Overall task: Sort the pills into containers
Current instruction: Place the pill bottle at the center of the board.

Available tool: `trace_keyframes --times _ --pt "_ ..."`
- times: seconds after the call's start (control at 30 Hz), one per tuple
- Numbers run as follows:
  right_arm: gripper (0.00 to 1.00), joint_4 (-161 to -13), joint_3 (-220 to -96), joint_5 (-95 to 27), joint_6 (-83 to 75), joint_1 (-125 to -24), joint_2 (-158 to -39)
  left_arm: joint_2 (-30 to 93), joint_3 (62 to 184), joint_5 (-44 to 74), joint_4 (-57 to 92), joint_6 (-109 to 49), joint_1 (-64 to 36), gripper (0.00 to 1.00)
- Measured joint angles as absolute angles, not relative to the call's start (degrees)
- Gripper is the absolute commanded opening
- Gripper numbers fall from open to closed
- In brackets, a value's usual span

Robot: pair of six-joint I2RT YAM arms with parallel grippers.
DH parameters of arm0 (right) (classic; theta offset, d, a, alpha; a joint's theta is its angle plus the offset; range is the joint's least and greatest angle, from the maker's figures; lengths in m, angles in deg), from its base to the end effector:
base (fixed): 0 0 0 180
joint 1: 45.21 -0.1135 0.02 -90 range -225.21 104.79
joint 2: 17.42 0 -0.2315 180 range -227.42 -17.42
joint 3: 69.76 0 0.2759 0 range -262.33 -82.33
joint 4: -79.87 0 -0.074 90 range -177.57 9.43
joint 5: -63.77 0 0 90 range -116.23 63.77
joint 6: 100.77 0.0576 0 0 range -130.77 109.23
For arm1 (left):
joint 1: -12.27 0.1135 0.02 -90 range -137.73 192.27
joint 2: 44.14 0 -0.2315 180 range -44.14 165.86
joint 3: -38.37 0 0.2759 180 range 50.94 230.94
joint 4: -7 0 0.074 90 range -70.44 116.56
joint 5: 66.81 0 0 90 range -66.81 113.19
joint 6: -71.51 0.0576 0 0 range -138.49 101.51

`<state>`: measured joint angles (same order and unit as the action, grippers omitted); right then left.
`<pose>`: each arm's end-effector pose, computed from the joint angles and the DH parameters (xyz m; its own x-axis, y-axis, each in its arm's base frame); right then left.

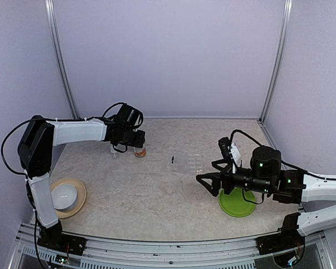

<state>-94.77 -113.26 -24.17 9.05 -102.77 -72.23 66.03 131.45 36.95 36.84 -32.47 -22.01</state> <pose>0.1536 0.2379 0.2108 -0.4245 -0.0361 -0.9047 -0.7239 0.6137 0.3151 0.3814 -0.2434 0.1548 -0.6855 0.1833 -0.7046 0.2548 0.9670 0.0036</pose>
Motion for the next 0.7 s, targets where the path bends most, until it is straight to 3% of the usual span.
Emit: trace_keyframes --times 0.5,0.7 --pt "1.0 -95.17 -112.43 -24.01 9.5 -102.77 -72.4 66.78 132.02 36.71 37.19 -32.3 -21.79 0.5" --pt "1.0 -95.19 -112.35 -24.01 9.68 -102.77 -72.4 66.82 132.06 36.51 37.19 -32.3 -21.71 0.62"
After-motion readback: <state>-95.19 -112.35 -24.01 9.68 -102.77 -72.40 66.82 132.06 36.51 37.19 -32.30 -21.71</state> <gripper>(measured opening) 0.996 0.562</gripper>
